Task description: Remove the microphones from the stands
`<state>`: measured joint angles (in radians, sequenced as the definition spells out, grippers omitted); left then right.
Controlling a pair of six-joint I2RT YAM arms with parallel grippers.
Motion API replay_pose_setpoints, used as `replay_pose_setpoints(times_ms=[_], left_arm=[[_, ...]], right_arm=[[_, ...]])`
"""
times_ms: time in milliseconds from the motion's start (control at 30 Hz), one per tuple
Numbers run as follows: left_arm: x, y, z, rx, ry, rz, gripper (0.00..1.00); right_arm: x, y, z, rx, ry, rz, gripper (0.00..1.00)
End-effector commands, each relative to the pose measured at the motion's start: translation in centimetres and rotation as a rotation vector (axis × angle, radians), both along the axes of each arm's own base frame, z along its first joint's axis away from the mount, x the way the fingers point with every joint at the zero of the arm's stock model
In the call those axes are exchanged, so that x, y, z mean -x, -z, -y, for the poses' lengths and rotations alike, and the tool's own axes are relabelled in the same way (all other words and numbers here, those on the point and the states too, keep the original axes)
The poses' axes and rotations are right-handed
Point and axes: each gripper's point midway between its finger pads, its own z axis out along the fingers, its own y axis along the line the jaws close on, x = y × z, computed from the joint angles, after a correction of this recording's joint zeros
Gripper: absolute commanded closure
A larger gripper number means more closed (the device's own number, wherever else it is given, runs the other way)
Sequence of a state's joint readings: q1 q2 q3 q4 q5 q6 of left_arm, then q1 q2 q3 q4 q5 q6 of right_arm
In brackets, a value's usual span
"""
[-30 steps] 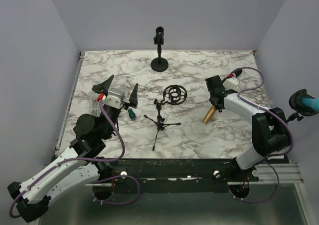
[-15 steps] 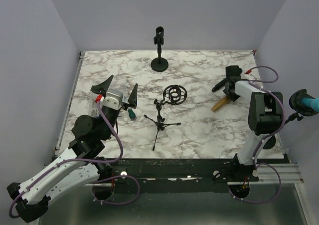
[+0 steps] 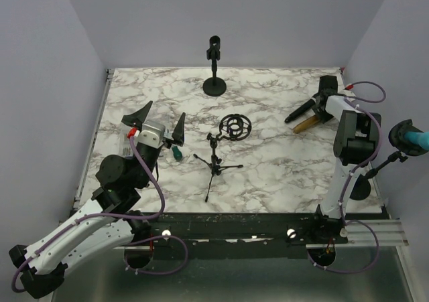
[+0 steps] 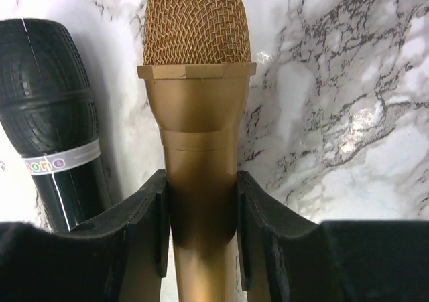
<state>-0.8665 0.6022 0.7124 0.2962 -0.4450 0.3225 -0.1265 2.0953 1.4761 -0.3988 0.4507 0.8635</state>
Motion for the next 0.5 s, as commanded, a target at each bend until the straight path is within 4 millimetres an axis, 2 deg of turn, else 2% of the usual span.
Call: replay_pose_setpoints(times_ms=[0, 167, 467], left_arm=[[0.4, -1.4, 0.0, 0.017, 0.013, 0.025, 0.07], [0.3, -1.3, 0.2, 0.014, 0.018, 0.022, 0.07], [0.3, -1.2, 0.2, 0.011, 0.019, 0.021, 0.07]], right_arm=[[0.3, 3.0, 0.5, -0.023, 0.008, -0.063, 0.83], [0.5, 3.0, 0.8, -0.006, 0.010, -0.068, 0.67], [0.0, 2.5, -0.3, -0.040, -0.058, -0.047, 0.45]])
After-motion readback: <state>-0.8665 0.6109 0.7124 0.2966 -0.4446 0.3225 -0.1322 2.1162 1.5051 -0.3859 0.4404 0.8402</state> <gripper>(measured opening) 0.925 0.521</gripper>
